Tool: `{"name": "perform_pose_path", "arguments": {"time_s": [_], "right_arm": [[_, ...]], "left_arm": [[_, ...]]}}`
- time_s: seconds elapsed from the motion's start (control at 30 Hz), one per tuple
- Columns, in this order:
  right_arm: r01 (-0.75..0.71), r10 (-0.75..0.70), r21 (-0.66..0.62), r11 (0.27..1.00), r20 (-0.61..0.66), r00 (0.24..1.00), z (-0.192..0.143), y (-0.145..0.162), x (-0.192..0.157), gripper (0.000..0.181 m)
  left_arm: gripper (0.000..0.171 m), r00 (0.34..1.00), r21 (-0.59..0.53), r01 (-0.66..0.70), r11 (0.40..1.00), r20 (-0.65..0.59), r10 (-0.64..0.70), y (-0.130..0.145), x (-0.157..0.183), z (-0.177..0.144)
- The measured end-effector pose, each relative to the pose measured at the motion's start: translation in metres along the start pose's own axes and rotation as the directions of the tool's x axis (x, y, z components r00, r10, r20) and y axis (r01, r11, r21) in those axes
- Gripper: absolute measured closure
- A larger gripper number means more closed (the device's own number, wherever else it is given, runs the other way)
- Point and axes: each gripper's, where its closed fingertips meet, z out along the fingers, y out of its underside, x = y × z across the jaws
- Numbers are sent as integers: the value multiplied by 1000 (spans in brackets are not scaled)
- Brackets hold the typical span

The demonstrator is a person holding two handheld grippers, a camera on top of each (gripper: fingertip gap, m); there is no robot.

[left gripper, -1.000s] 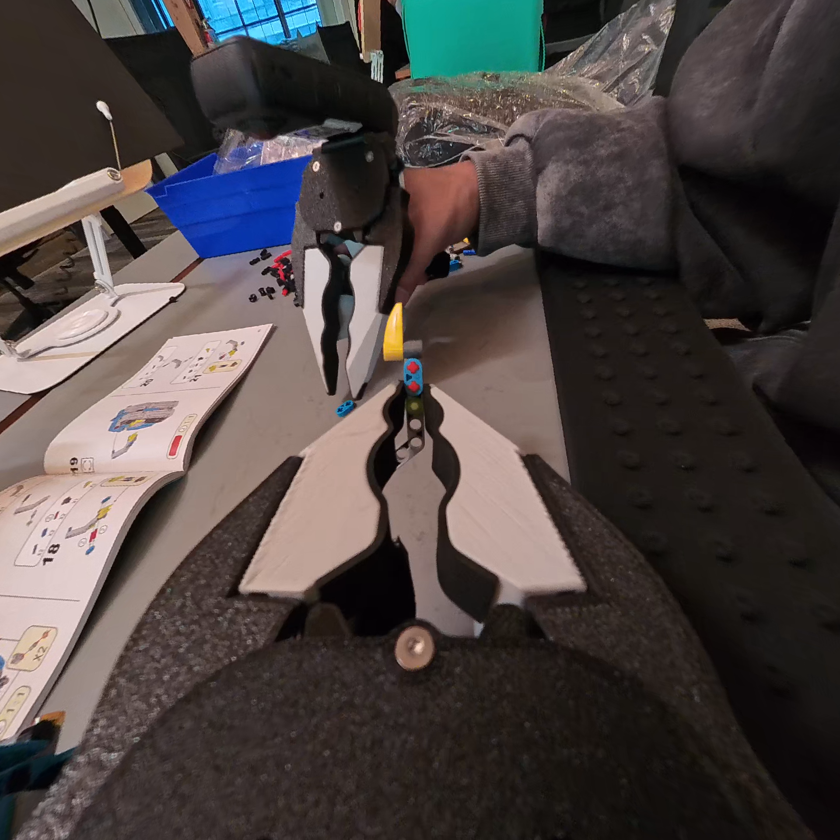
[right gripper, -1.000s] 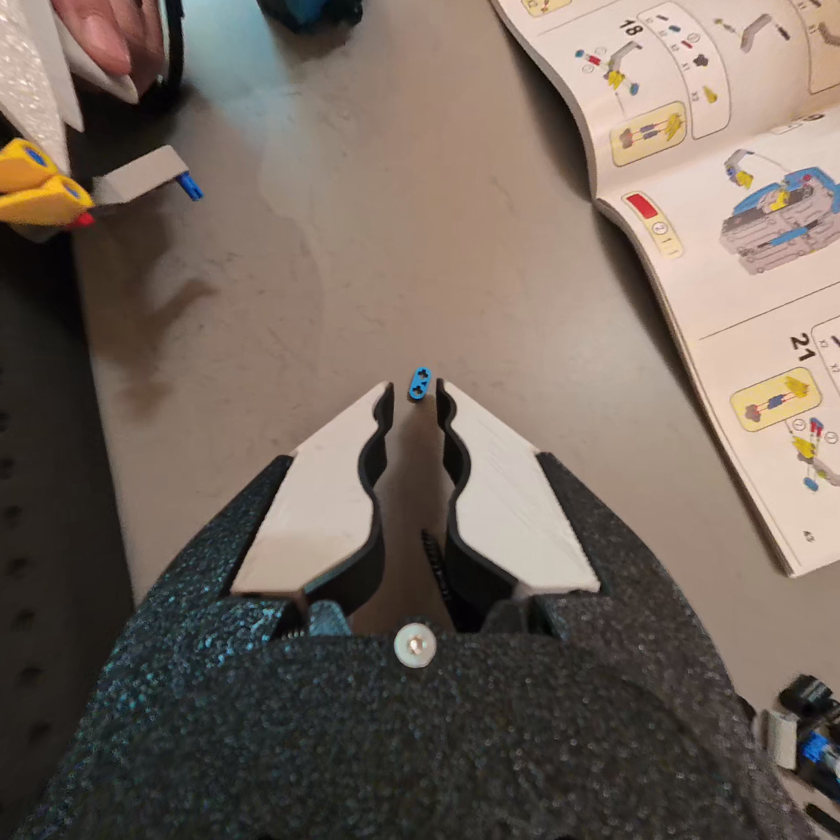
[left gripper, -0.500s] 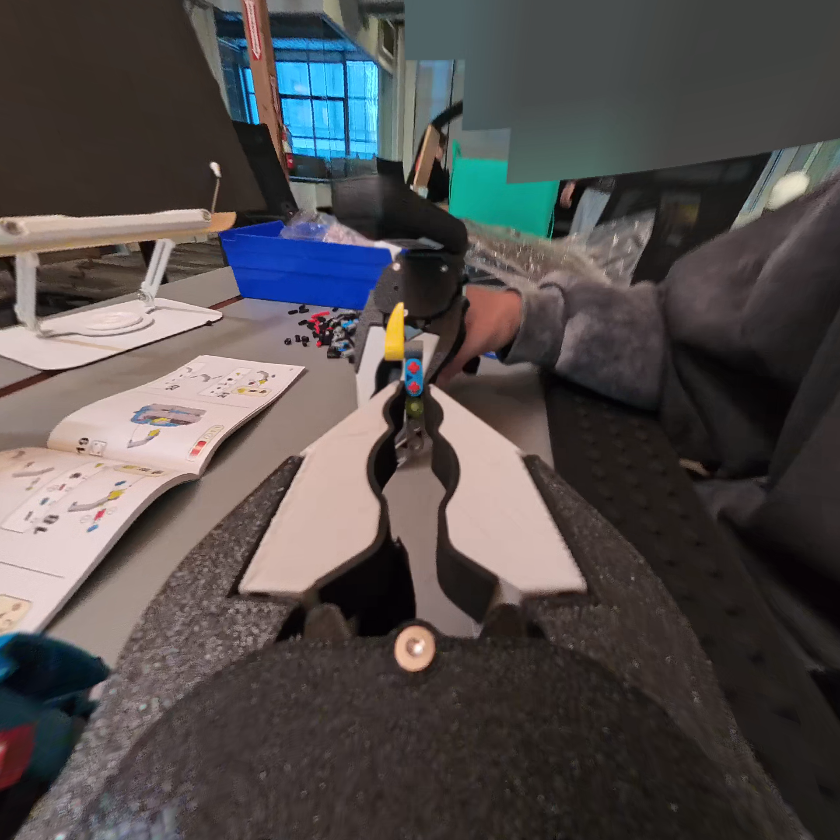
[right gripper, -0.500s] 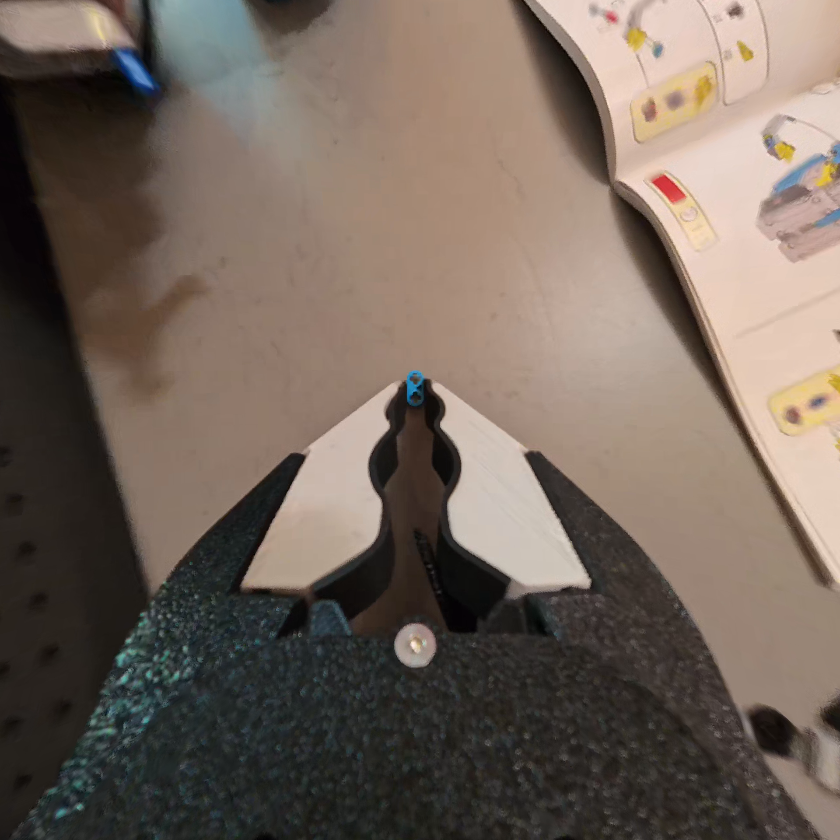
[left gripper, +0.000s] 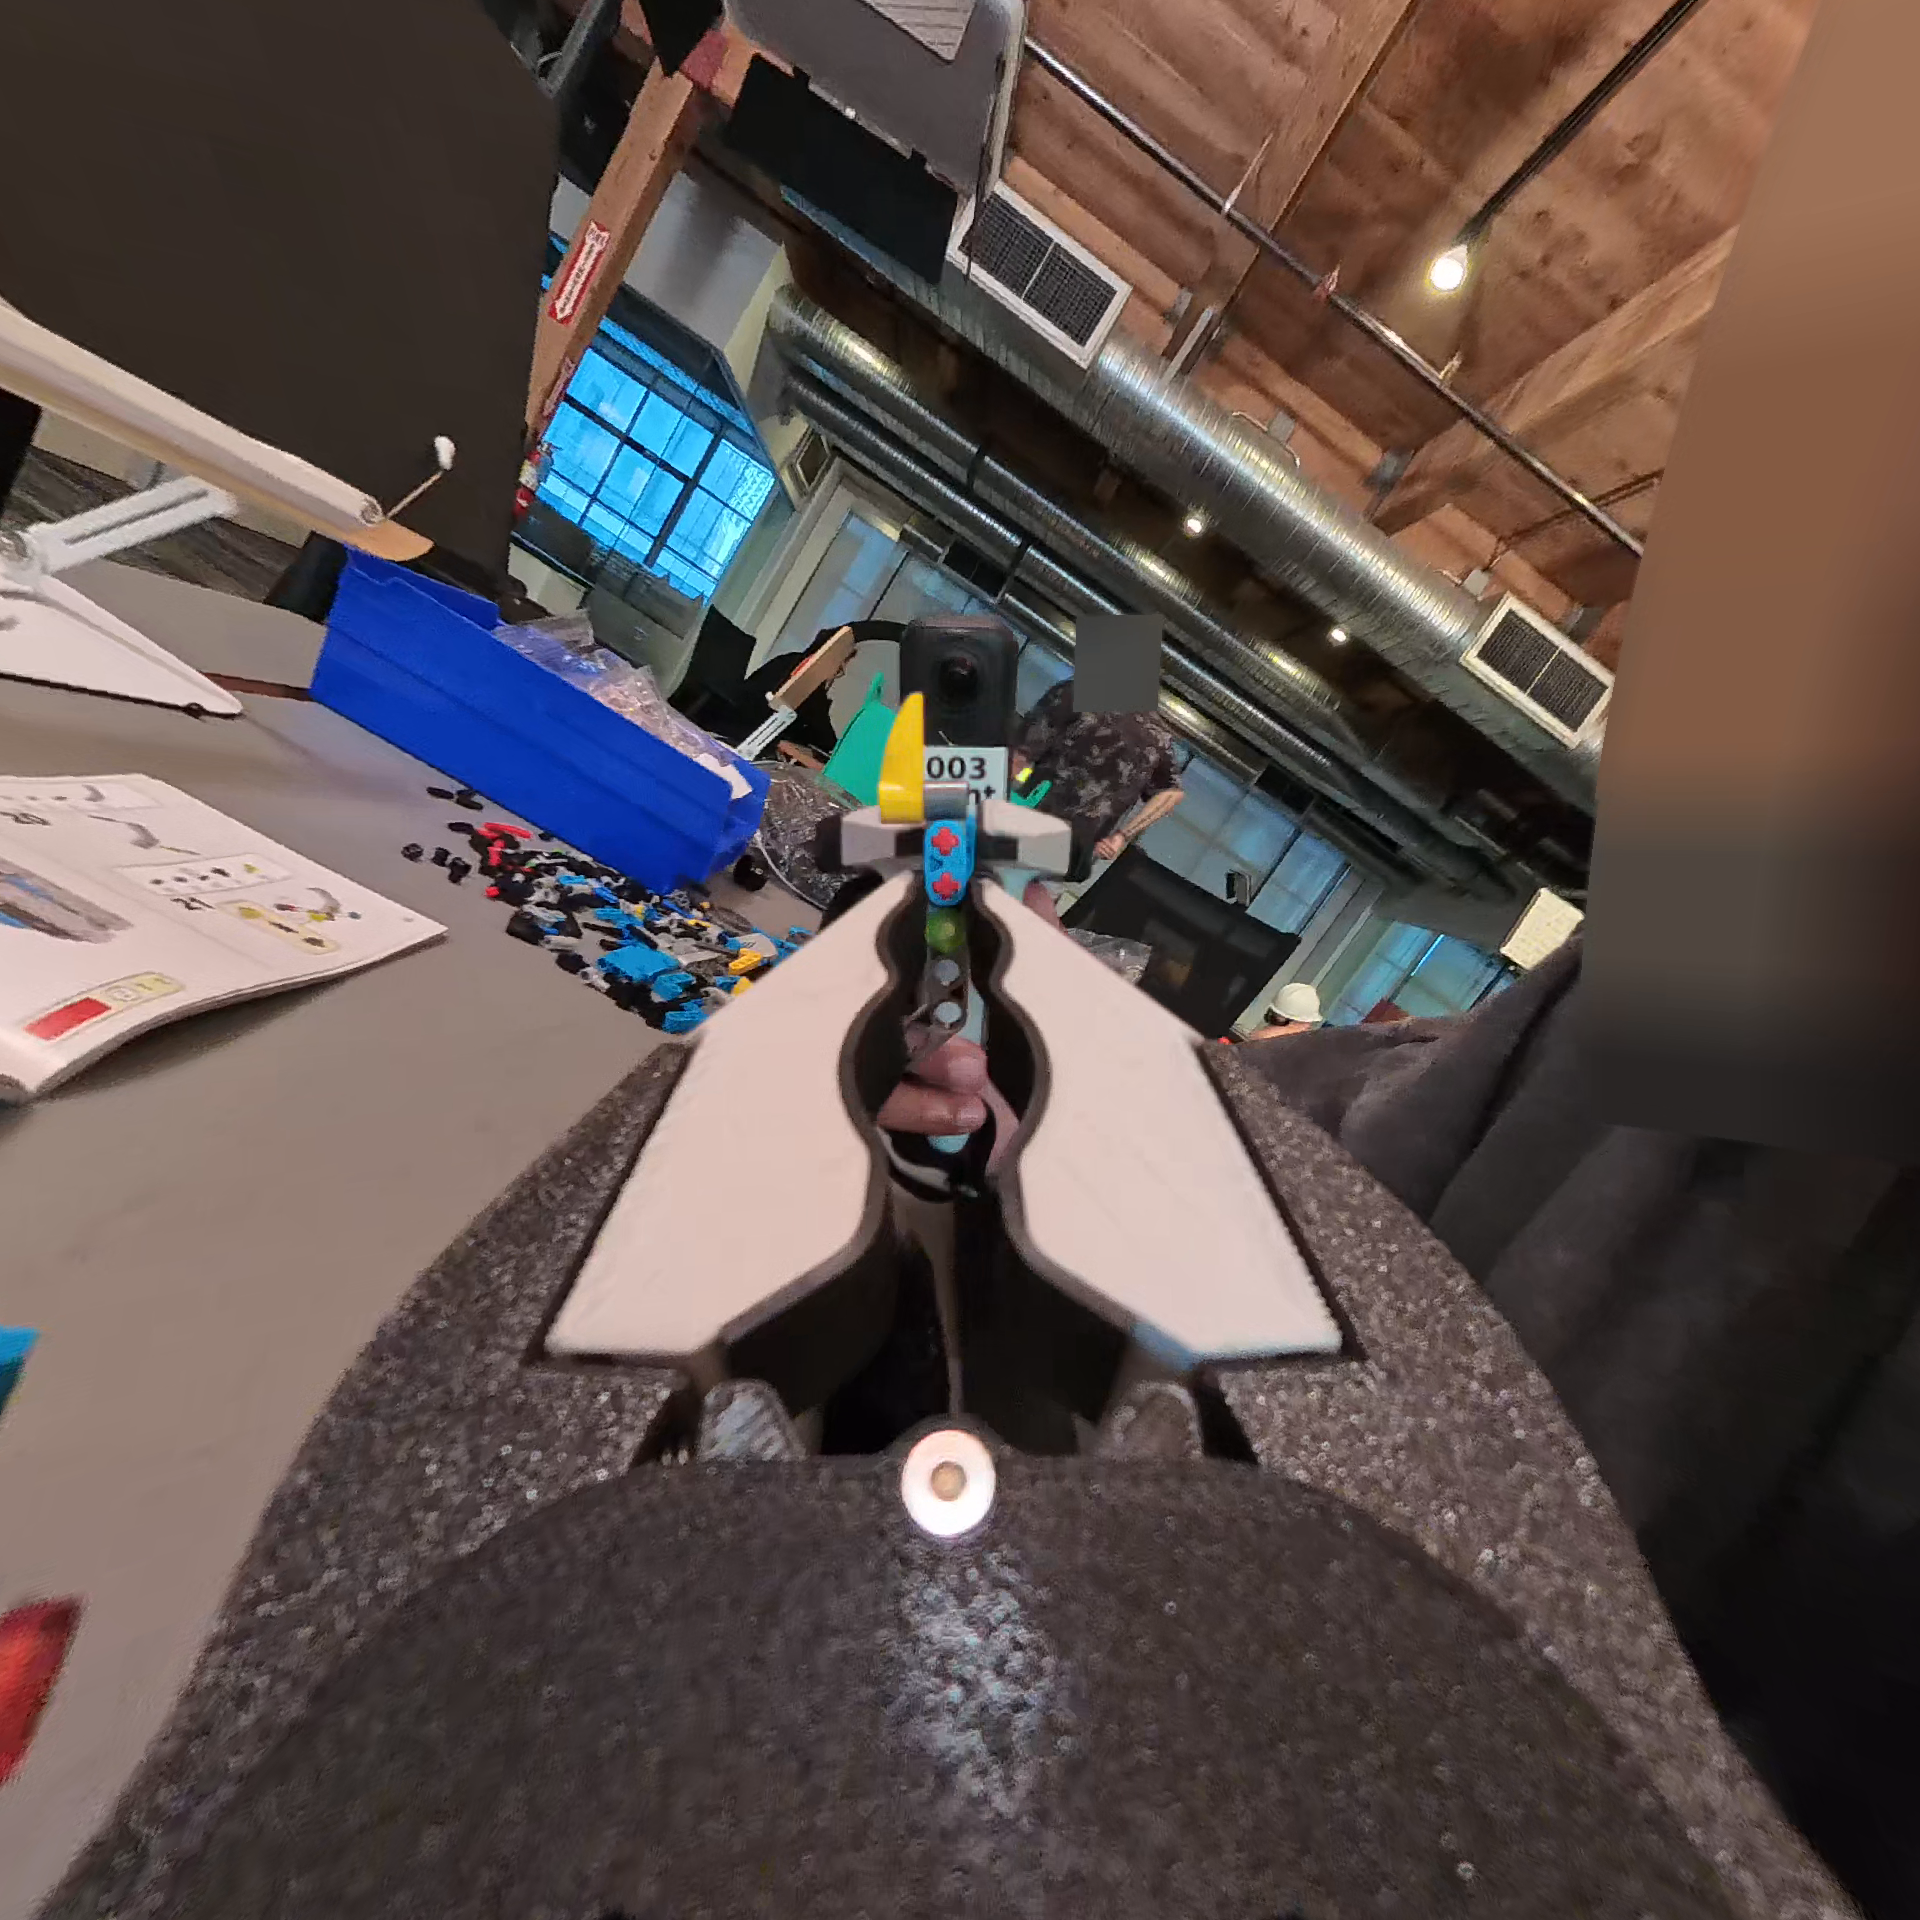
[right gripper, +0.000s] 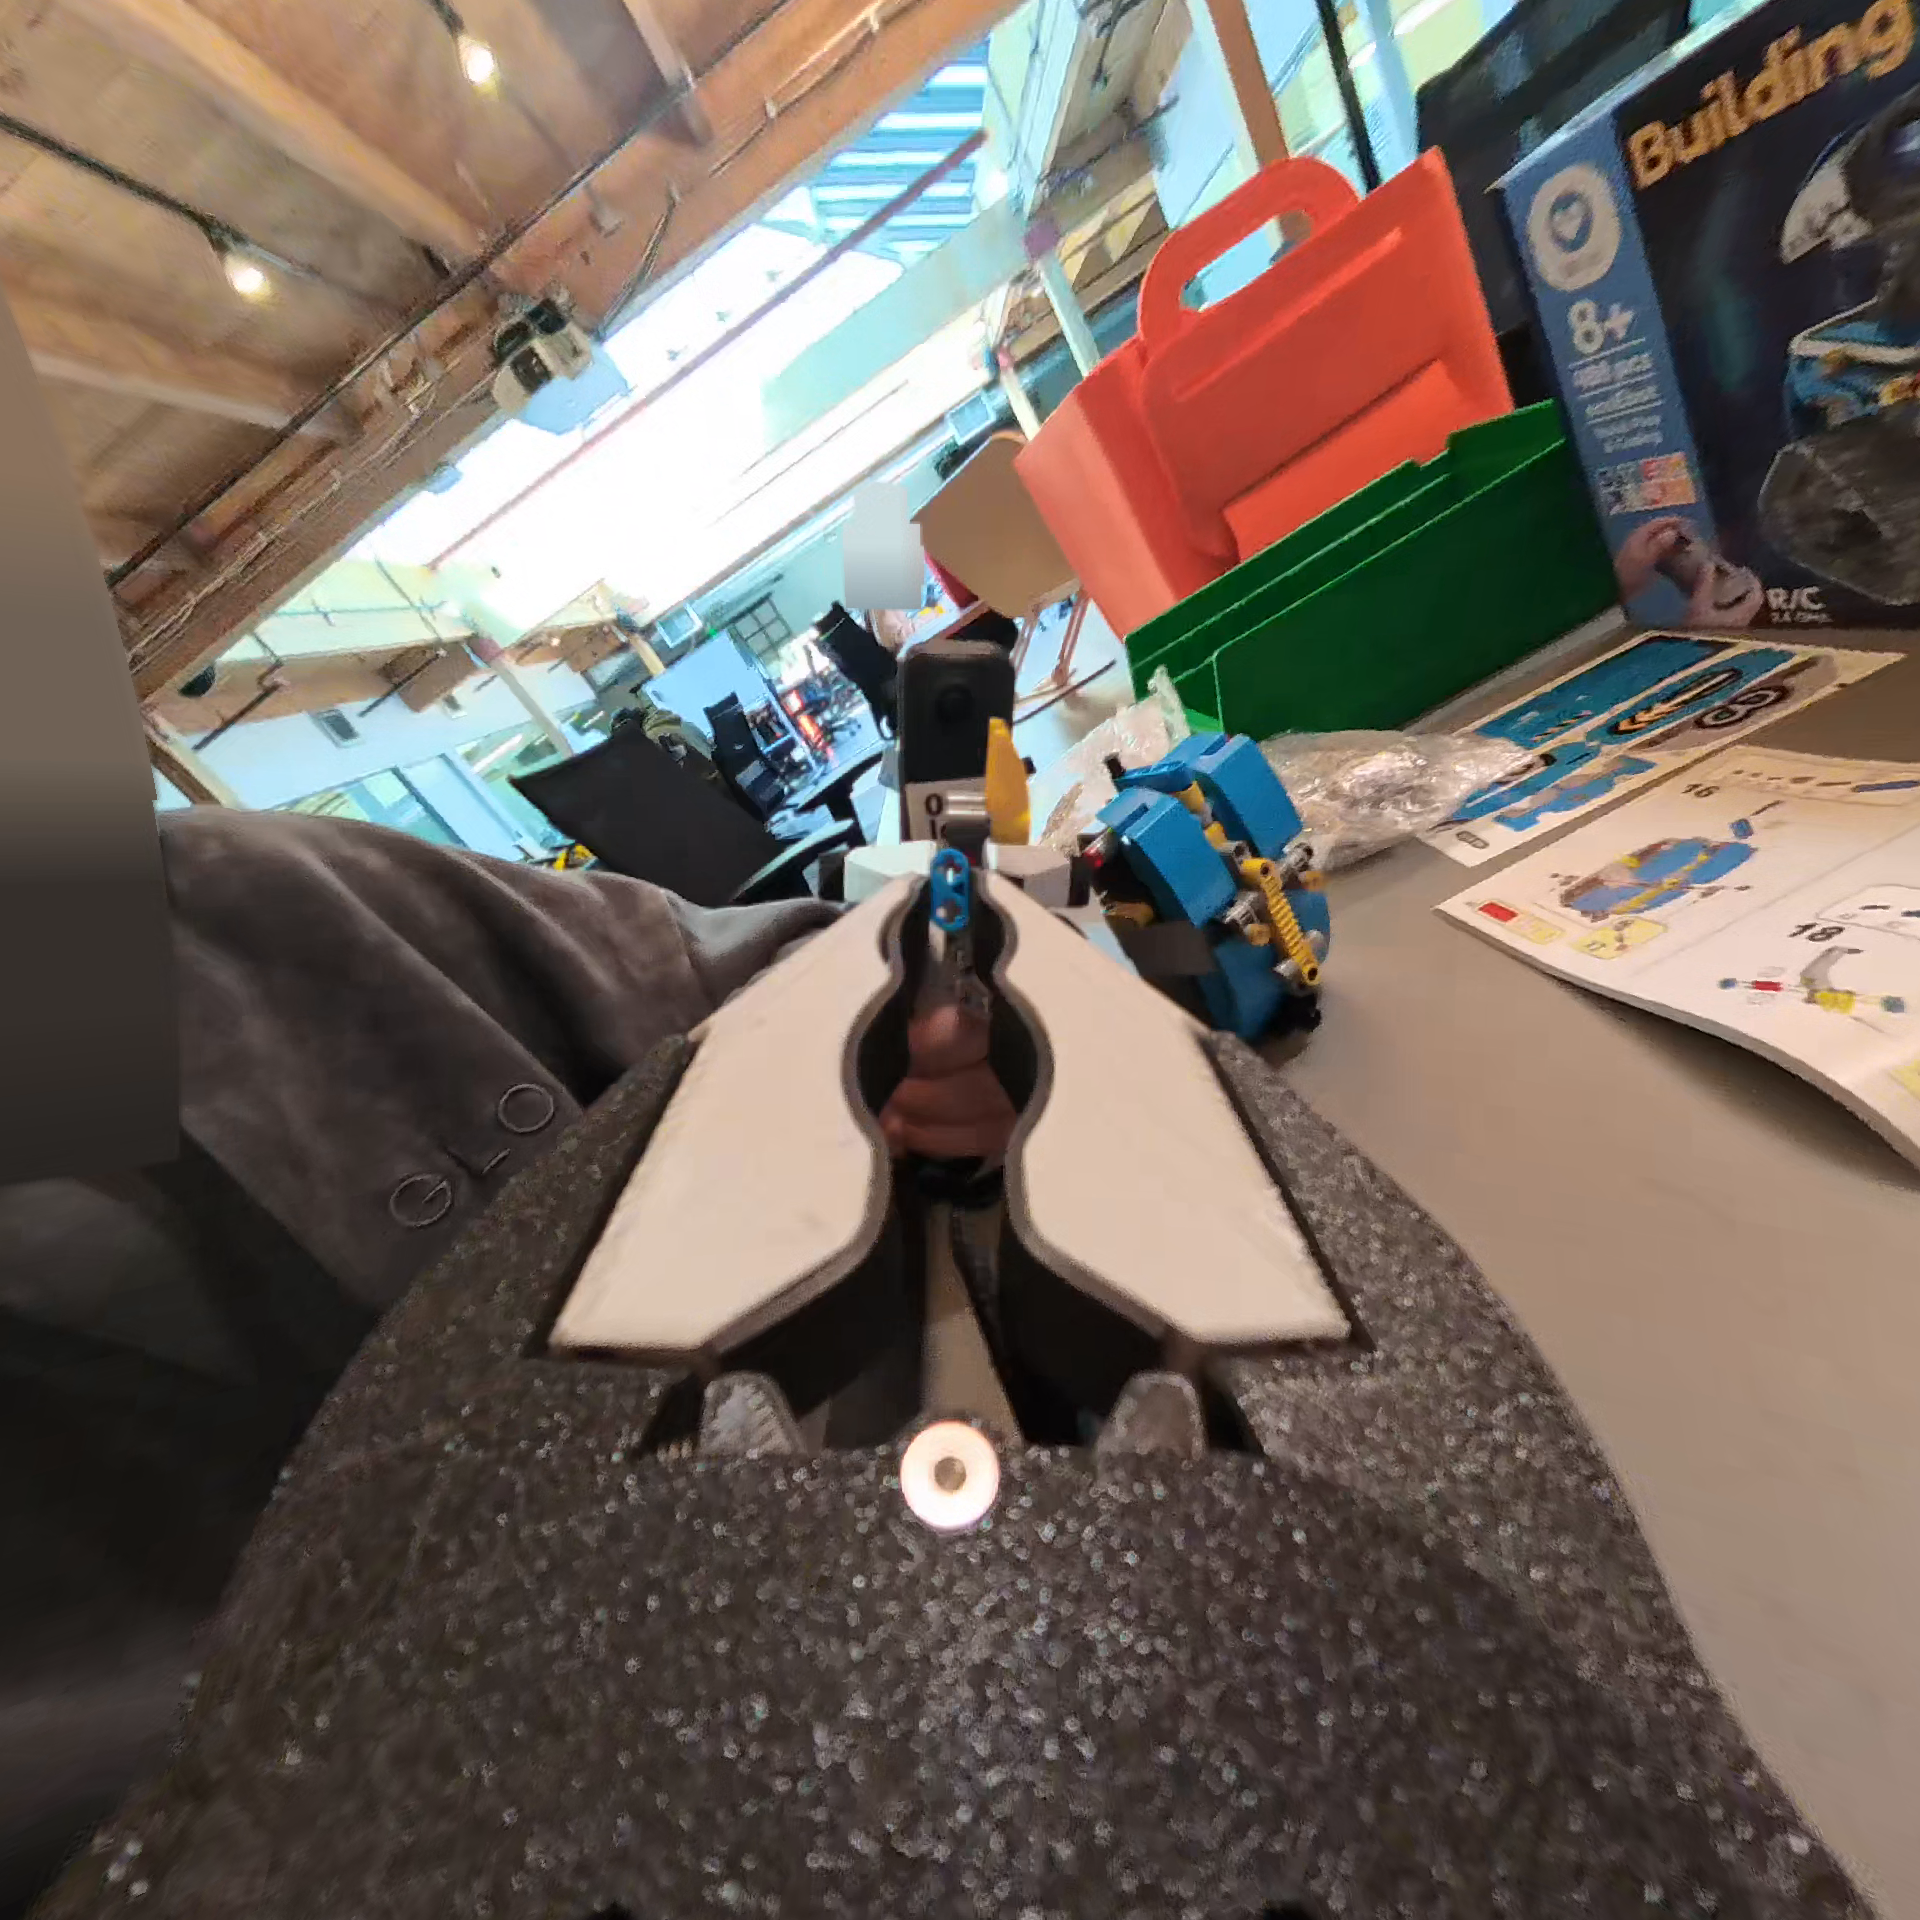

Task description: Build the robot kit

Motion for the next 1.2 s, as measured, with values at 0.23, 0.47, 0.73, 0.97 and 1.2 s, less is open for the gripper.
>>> {"name": "perform_pose_path", "arguments": {"time_s": [0.23, 0.47, 0.73, 0.97, 1.2], "right_arm": [[-46, 46, -13, 999, -7, 999, 7, 8, 5, 173], [-25, 24, -52, 998, -20, 1000, 7, 12, 7, 175], [-65, 75, -343, 937, 16, 997, -6, 47, 10, 176], [-126, 186, -437, 890, 96, 978, -16, 65, 3, 175], [-141, 230, -494, 858, 123, 965, -18, 76, -1, 175]], "left_arm": [[165, 999, -15, 44, 999, -14, -44, 5, -3, 3], [165, 1000, -68, 26, 997, 0, -26, 14, -5, 3], [166, 988, -358, -146, 922, 1, 157, 53, -12, -1], [166, 971, -465, -228, 855, -49, 232, 72, -6, -1], [166, 954, -513, -289, 808, -86, 287, 83, -4, -3]]}}
